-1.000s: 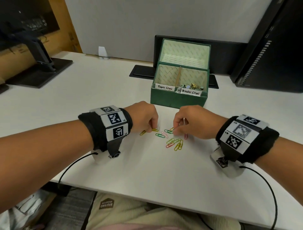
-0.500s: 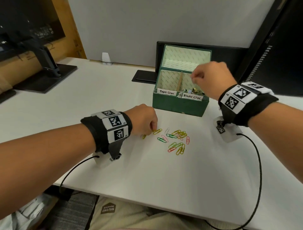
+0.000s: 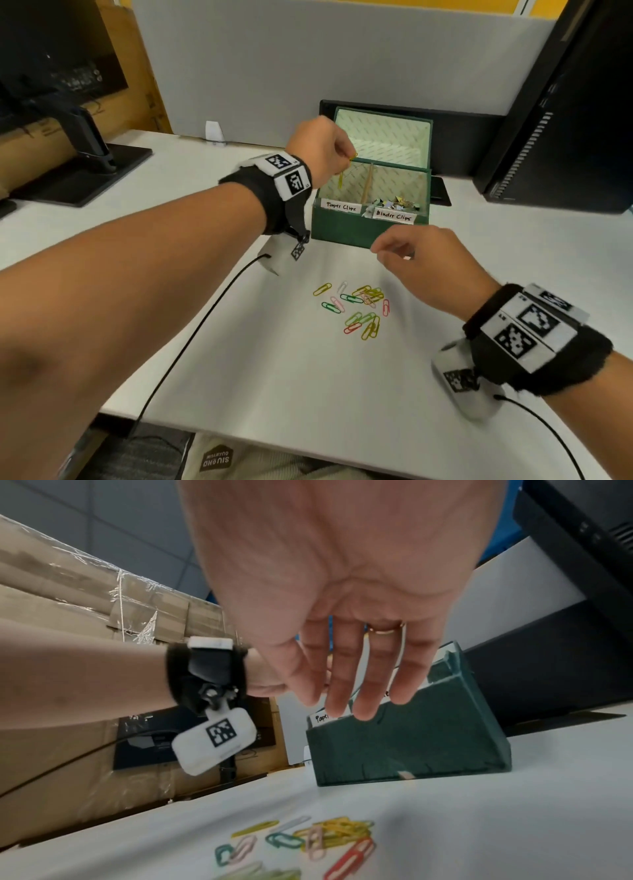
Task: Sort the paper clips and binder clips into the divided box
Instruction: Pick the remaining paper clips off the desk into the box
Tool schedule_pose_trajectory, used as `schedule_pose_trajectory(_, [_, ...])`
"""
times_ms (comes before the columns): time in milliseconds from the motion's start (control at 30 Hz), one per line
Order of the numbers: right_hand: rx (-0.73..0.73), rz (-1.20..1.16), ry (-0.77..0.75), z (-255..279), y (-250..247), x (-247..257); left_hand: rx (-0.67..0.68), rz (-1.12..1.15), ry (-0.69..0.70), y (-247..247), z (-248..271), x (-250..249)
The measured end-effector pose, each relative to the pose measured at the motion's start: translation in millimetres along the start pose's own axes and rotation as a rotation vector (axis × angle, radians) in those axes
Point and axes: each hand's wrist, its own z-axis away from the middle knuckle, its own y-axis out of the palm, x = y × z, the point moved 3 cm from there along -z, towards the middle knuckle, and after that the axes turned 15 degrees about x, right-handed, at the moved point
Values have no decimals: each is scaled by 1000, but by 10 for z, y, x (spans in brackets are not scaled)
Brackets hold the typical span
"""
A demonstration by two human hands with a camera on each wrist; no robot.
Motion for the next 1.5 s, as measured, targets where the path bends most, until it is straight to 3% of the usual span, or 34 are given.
schedule_pose_trajectory(167, [93, 20, 58, 128, 24, -43, 242, -167, -15, 276, -72, 95])
schedule_pose_trajectory(400, [509, 265, 269, 213, 237, -122, 149, -176, 164, 254, 543, -111])
schedule_pose_trajectory(500, [508, 318, 240, 147, 274, -81, 319, -178, 106, 411, 830, -47])
schedule_pose_trajectory(633, [525, 437, 179, 49, 305, 30, 588, -348, -29, 632, 1014, 112])
schedule_pose_trajectory(733, [470, 382, 157, -14, 277, 49, 715, -451, -46, 767, 1091, 130])
schedule_pose_trajectory(1100, [362, 302, 152, -76, 284, -5, 647, -412, 142, 866, 1075, -31])
schedule_pose_trajectory(1500, [432, 473, 23, -25, 473, 161, 629, -504, 80, 847, 1066, -16])
